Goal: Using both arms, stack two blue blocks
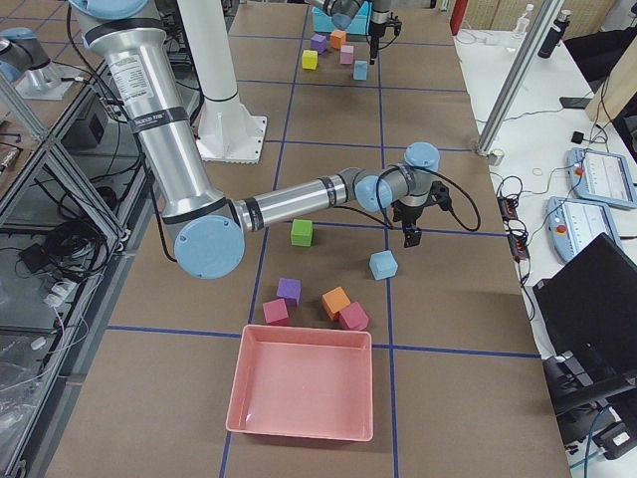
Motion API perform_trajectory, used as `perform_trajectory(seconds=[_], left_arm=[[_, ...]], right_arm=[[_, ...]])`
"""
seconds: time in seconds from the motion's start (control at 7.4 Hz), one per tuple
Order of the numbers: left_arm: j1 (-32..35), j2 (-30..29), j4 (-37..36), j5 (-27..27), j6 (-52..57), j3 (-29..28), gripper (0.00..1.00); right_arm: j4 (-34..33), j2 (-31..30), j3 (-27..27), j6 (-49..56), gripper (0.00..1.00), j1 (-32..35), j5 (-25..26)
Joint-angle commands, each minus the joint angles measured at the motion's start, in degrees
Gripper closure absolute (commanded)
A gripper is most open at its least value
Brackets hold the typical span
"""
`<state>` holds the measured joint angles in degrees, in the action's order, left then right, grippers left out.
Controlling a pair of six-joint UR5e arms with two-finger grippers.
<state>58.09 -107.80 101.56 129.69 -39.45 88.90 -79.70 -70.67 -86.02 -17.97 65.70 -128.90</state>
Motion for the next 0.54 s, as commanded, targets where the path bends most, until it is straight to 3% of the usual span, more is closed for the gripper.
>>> perform_trajectory(seconds=[0.0, 0.41], left_arm=[[-0.78, 1.70, 1.26, -0.05, -0.19, 0.66, 0.01], [-3.50, 3.73, 7.59, -0.13, -5.98, 0.40, 0.01]], right_arm=[[0.16, -1.30, -0.11, -0.13, 0.00, -0.05, 0.75], [0.16, -1.57, -0.20, -0.31, 0.00, -0.05, 1.01]])
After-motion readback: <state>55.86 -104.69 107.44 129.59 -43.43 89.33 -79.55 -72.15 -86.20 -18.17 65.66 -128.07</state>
